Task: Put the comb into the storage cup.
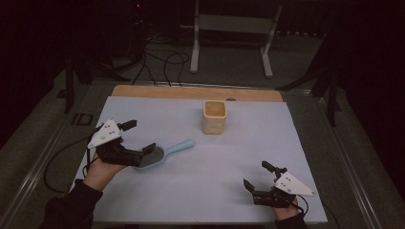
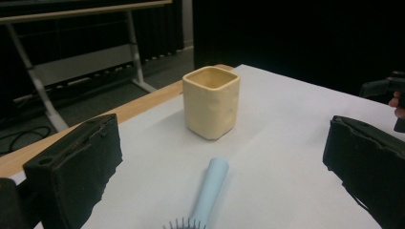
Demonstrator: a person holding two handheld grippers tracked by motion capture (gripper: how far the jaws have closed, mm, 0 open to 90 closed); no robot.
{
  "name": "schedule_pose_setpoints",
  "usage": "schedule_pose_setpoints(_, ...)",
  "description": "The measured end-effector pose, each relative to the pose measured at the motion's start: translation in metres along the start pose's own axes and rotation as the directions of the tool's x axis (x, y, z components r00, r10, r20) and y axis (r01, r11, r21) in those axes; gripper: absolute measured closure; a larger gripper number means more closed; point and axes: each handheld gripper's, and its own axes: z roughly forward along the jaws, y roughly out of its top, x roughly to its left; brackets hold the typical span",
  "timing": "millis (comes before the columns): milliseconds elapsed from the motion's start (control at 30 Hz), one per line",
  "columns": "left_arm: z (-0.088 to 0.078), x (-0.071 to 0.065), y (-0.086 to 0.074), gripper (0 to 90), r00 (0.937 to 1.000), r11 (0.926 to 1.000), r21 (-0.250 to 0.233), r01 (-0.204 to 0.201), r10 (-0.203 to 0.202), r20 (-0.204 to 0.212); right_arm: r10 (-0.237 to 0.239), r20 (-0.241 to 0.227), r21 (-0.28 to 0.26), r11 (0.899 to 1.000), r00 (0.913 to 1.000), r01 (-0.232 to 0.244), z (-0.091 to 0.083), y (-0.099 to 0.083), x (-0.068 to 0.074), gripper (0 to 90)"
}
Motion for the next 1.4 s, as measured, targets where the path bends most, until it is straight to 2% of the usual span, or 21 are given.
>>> schedule_pose_setpoints(67,0.005,0.0,0.004,0.0,0.9998,1.0,0.004,0.007,-0.007,0.017,0.002,0.001,-0.001,1.0,1.0,-0.002,0.0,0.0,0.0,9.2)
schedule_pose_setpoints(333,0.024,0.002,0.013,0.0,0.9995,0.9993,0.038,-0.003,0.002,0.03,-0.003,-0.003,-0.003,1.0,1.0,0.003,-0.001,0.001,0.001,9.2)
schedule_pose_setpoints(567,0.044,-0.003,0.014,0.4,0.998,0.9955,0.091,-0.027,0.021,0.059,0.002,-0.004,-0.004,1.0,1.0,-0.002,0.0,0.002,0.002,9.3)
schedule_pose_setpoints(600,0.05,-0.004,0.013,0.4,0.9978,0.994,0.105,-0.031,0.024,0.061,0.0,-0.005,-0.004,1.0,1.0,0.0,0.0,0.002,0.001,9.3)
schedule_pose_setpoints(733,0.065,-0.006,0.012,1.4,0.997,0.9906,0.136,-0.017,0.006,0.077,-0.004,-0.008,-0.004,1.0,1.0,0.004,0.001,0.002,0.002,9.3)
schedule_pose_setpoints(900,0.082,-0.007,0.006,4.7,0.9971,0.984,0.178,0.004,-0.018,0.074,-0.003,-0.01,-0.009,1.0,1.0,0.002,0.0,0.003,0.002,9.3)
schedule_pose_setpoints(967,0.089,-0.007,0.004,6.3,0.9982,0.9798,0.2,0.012,-0.023,0.055,-0.004,-0.011,-0.008,1.0,0.9999,0.004,-0.001,0.003,0.002,9.3)
schedule_pose_setpoints(1000,0.092,-0.007,0.003,6.8,0.9975,0.9782,0.207,0.018,-0.032,0.063,-0.004,-0.011,-0.01,1.0,0.9999,0.004,-0.001,0.003,0.002,9.3)
schedule_pose_setpoints(1067,0.098,-0.007,0.0,9.8,0.9981,0.9775,0.21,0.025,-0.036,0.05,-0.003,-0.013,-0.011,1.0,0.9999,0.002,-0.001,0.003,0.002,9.2)
schedule_pose_setpoints(1167,0.105,-0.007,-0.003,15.0,0.9967,0.975,0.216,0.052,-0.064,0.05,0.001,-0.015,-0.012,1.0,0.9999,-0.001,-0.001,0.003,0.002,9.3)
schedule_pose_setpoints(1267,0.113,-0.007,-0.006,18.0,0.9975,0.9689,0.239,0.064,-0.07,0.015,-0.001,-0.016,-0.013,1.0,0.9999,0.0,-0.001,0.003,0.002,9.3)
schedule_pose_setpoints(1367,0.117,-0.005,-0.008,25.9,0.9962,0.9662,0.244,0.083,-0.087,0.005,-0.002,-0.018,-0.014,1.0,0.9998,0.002,-0.001,0.004,0.003,9.3)
schedule_pose_setpoints(1400,0.121,-0.004,-0.009,25.9,0.9962,0.9639,0.253,0.084,-0.087,0.0,-0.003,-0.018,-0.013,1.0,0.9998,0.003,-0.001,0.004,0.003,9.3)
